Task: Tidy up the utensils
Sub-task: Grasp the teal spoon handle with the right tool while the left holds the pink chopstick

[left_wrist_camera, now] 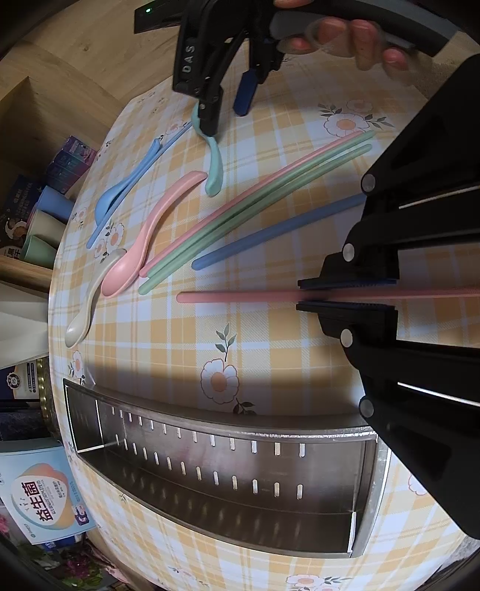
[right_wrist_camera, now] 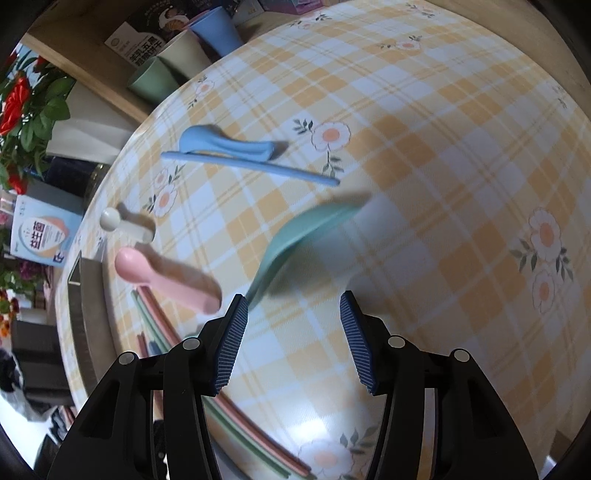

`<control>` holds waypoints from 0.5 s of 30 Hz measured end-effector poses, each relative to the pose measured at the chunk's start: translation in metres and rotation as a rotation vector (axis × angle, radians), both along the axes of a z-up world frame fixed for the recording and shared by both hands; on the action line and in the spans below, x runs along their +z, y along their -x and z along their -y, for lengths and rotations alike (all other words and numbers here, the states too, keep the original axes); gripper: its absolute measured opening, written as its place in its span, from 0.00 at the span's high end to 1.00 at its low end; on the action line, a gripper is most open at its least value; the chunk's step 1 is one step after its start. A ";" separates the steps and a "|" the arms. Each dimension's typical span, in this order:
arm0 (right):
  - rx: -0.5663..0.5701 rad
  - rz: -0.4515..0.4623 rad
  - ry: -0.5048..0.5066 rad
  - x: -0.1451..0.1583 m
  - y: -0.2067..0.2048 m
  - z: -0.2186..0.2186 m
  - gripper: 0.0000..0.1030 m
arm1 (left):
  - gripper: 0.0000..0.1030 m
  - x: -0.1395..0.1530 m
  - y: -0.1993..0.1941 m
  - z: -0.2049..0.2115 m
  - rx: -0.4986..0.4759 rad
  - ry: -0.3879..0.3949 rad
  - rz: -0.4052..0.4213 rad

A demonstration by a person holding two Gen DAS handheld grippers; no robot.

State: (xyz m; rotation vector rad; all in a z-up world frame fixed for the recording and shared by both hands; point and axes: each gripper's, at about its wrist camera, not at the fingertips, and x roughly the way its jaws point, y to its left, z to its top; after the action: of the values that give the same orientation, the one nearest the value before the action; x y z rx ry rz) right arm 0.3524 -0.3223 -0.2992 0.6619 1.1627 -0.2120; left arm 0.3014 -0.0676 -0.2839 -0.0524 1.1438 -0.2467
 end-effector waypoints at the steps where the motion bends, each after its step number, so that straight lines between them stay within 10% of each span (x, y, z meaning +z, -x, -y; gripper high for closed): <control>1: 0.008 0.007 -0.001 0.000 -0.004 0.000 0.50 | 0.94 0.000 0.000 0.000 0.000 -0.001 0.001; 15: 0.073 0.059 0.063 0.002 -0.037 -0.010 0.51 | 0.94 0.001 0.000 0.000 -0.003 -0.013 0.004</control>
State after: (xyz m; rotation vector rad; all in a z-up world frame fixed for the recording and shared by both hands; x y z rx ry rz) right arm 0.3897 -0.3127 -0.2972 0.5660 1.1177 -0.1653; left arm 0.3014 -0.0681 -0.2831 -0.0387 1.1414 -0.2416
